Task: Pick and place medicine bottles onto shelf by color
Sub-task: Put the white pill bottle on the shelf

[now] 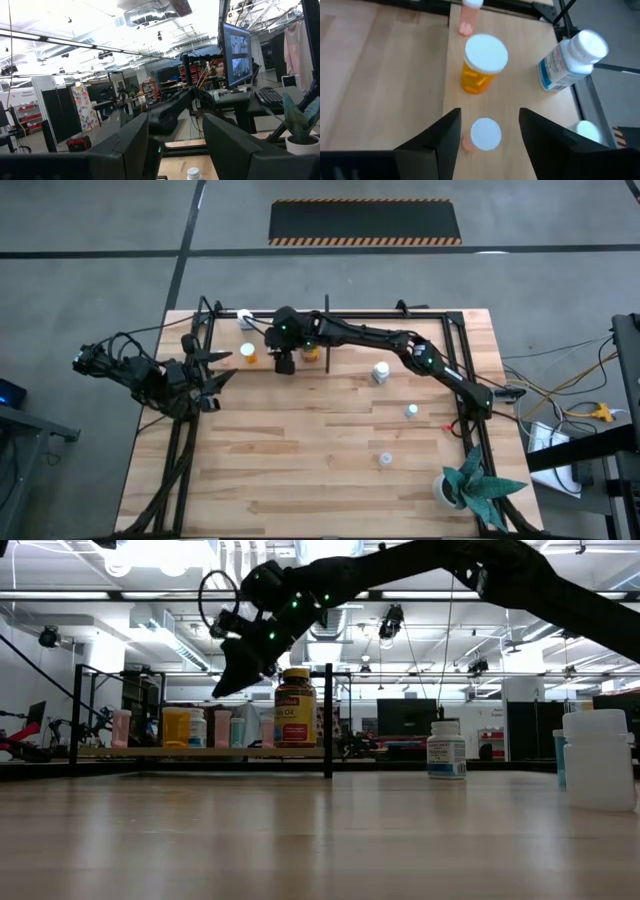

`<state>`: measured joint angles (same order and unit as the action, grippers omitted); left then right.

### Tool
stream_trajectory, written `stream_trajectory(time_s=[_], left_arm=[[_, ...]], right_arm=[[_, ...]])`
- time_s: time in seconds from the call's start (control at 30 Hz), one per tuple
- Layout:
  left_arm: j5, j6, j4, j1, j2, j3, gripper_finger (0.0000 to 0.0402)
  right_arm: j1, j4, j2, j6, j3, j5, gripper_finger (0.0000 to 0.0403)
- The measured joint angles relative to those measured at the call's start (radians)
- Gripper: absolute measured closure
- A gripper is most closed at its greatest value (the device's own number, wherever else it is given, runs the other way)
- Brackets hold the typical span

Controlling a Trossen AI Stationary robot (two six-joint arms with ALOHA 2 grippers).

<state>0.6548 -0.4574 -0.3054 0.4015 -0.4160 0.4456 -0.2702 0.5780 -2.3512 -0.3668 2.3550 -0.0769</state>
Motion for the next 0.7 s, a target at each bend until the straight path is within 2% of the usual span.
stream_trajectory(time_s=[0.27,0.7], left_arm=[[0.0,0.0,-0.001,0.0,-0.001,-0.001,0.023],[-0.001,0.003,-0.001,0.0,-0.002,-0.001,0.023]], right_arm=[[0.06,0.182,0.126,0.002,0.0,-0.003,0.0225],[0.274,0.582,0.245,0.135,-0.029,-0.013,0.0229]])
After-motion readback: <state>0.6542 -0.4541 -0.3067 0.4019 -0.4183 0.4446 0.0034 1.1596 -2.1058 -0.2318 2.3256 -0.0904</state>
